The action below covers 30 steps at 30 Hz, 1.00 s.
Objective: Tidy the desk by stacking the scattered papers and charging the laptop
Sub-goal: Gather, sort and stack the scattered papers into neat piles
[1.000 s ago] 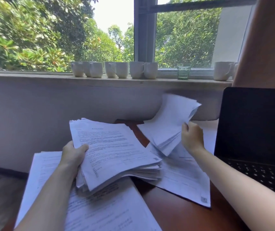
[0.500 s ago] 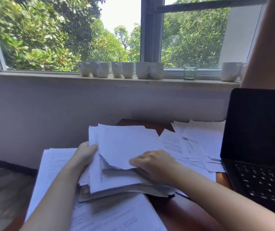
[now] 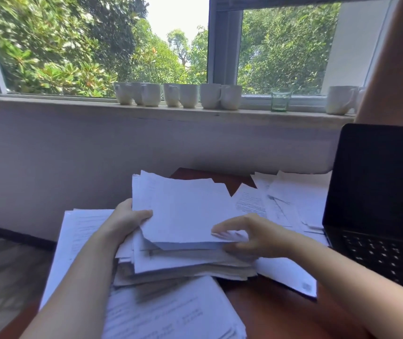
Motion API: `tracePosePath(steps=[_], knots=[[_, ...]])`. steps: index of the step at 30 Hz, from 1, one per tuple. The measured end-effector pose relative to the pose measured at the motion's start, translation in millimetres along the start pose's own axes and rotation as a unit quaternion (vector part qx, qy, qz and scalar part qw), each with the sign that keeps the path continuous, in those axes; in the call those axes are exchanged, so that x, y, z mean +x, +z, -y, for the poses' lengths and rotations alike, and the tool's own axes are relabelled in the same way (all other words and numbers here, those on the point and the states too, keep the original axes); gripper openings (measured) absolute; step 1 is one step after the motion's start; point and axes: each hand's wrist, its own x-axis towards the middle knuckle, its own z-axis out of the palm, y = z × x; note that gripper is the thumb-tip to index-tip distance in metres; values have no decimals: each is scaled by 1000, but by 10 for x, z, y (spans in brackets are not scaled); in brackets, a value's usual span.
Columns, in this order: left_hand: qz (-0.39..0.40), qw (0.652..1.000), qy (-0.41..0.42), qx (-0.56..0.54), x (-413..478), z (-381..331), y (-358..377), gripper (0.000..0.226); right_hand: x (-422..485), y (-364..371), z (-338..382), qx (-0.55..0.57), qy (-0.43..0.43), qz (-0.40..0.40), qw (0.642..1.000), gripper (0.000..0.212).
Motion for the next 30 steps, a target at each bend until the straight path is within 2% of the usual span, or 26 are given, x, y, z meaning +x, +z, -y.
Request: tracePosePath(steps=[4, 7, 10, 13, 16, 19, 21, 24, 27, 29, 30], knots=[[1, 1000, -10, -27, 28, 22, -36, 14, -62, -45, -229, 69, 52, -51, 995, 23], [3, 999, -17, -51, 30, 25, -38, 13, 24, -6, -343, 96, 57, -82, 990, 23], [-1, 999, -29, -43, 29, 22, -42, 12, 43, 14, -393, 133, 59, -120, 982, 35], [-7, 999, -45, -18, 60, 6, -45, 13, 18, 46, -378, 171, 14, -136, 976, 25], [-35, 997, -71, 0, 73, -32, -34, 26, 17, 58, -323, 180, -24, -142, 973, 15], [-52, 995, -79, -13, 104, -13, -51, 32, 51, 14, -280, 227, -33, -180, 957, 19], [-51, 995, -81, -27, 108, -9, -71, 29, 86, -25, -235, 258, -30, -222, 940, 19], [-38, 997, -73, 1, 77, -34, -67, 19, 119, -104, -144, 211, -42, -243, 946, 14], [-24, 997, -73, -8, 44, -31, -40, 14, 178, -116, -194, 97, 9, -221, 970, 13], [-18, 997, -72, -11, 35, -19, -37, 19, 194, -113, -281, 50, 50, -191, 979, 19], [-16, 997, -70, -12, 30, -16, -35, 20, 181, -114, -312, 40, 64, -167, 983, 29]])
